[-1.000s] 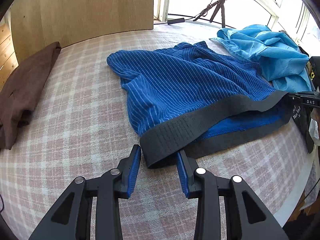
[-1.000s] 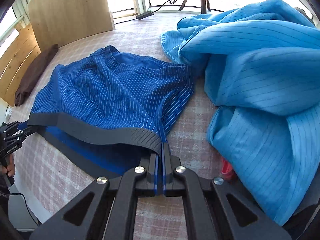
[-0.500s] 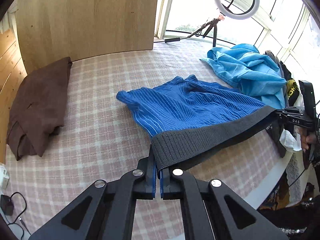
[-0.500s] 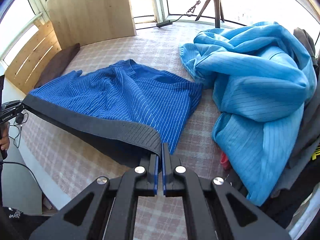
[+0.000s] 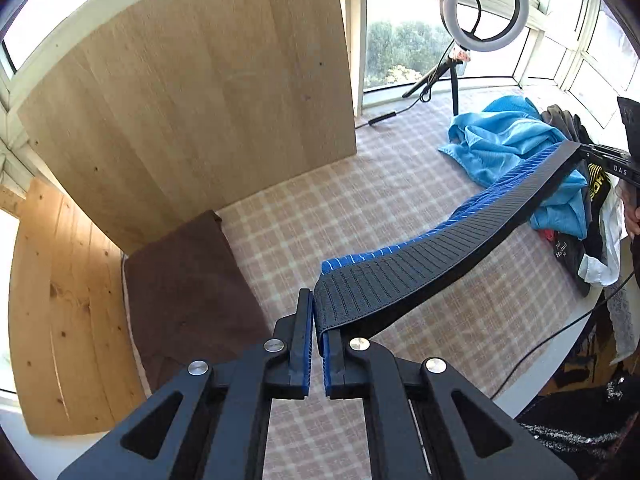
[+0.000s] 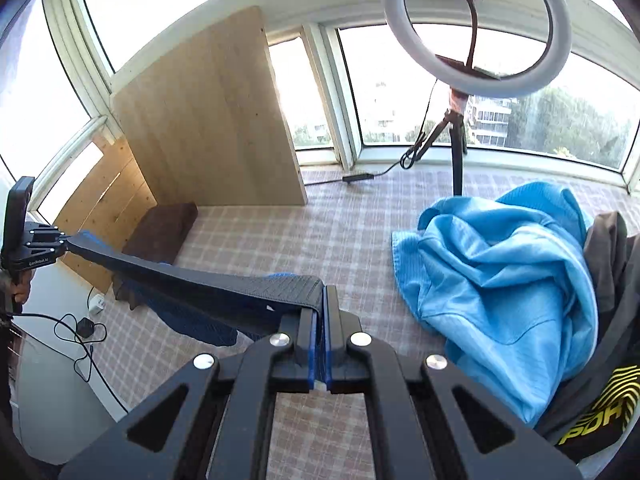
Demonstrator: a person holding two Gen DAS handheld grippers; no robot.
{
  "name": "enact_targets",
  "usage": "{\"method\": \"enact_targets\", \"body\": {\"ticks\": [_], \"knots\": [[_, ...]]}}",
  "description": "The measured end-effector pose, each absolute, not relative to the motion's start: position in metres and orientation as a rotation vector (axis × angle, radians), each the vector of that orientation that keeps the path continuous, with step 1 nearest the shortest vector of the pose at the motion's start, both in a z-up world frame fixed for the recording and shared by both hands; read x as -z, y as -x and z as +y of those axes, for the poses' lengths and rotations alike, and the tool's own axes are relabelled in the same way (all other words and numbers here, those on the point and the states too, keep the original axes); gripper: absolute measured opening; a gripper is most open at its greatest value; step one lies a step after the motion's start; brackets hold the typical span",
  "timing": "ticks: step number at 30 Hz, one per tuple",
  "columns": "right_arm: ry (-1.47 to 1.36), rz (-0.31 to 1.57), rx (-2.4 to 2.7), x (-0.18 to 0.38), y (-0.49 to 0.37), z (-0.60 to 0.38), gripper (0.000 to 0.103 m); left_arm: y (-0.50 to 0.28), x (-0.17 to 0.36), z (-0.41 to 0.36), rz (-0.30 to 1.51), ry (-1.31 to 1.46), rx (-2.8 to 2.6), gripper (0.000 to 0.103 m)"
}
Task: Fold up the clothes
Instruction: 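Lift the shorts by the waistband with both tools and lay them flat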
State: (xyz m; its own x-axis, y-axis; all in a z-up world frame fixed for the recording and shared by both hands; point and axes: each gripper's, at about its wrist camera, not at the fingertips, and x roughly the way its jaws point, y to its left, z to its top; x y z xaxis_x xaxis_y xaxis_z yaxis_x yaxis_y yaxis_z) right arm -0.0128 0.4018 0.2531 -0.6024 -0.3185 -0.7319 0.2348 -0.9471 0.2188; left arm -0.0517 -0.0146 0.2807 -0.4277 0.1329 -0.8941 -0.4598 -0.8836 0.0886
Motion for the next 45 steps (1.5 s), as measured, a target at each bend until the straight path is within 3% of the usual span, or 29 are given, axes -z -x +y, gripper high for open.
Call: {"method": "enact_targets", "body": {"ticks": [3,7,11,14,18,24,26,28,30,35,39,45], "knots": [[-1.193,-0.112,2.592,-0.25,-0.001,0.389,0.002,0.044,-0.277,-0.003,0.678,1.421,-2.299,0.004],[-1.365,-0.122,2.591,-0.177,-0.031,0.379,0.002,0.027,-0.183,0.008,0.873,1.583,-2.084,0.004],[-1.612,-0.14,2.524,-0.092,-0.057,0.373,0.002,0.005,-0.07,0.01,0.868,1.741,-1.882,0.003],[-1.729,-0.148,2.488,-0.059,-0.07,0.373,0.002,-0.014,-0.035,0.011,0.831,1.75,-1.83,0.003],[-1.755,-0.082,2.459,-0.053,-0.08,0.366,0.003,-0.03,-0.027,0.005,0.818,1.723,-1.81,0.005],[-1.649,-0.121,2.506,-0.077,-0.076,0.358,0.002,-0.027,-0.062,-0.024,0.667,1.62,-2.009,0.002],[-1.571,-0.139,2.545,-0.093,-0.073,0.352,0.002,-0.023,-0.081,-0.04,0.474,1.571,-2.128,0.002],[-1.543,0.003,2.582,-0.099,-0.072,0.342,0.003,-0.028,-0.079,-0.052,0.295,1.583,-2.136,0.002],[-1.593,0.137,2.56,-0.085,-0.07,0.336,0.002,-0.036,-0.059,-0.056,0.289,1.65,-2.114,0.002],[-1.69,0.083,2.465,-0.052,-0.071,0.341,0.006,-0.053,-0.039,-0.042,0.383,1.649,-2.117,0.007],[-1.722,0.064,2.453,-0.037,-0.073,0.341,0.006,-0.056,-0.042,-0.026,0.461,1.6,-2.172,0.024],[-1.736,-0.005,2.451,-0.03,-0.079,0.349,0.01,-0.072,-0.048,0.007,0.656,1.51,-2.203,0.034]]}}
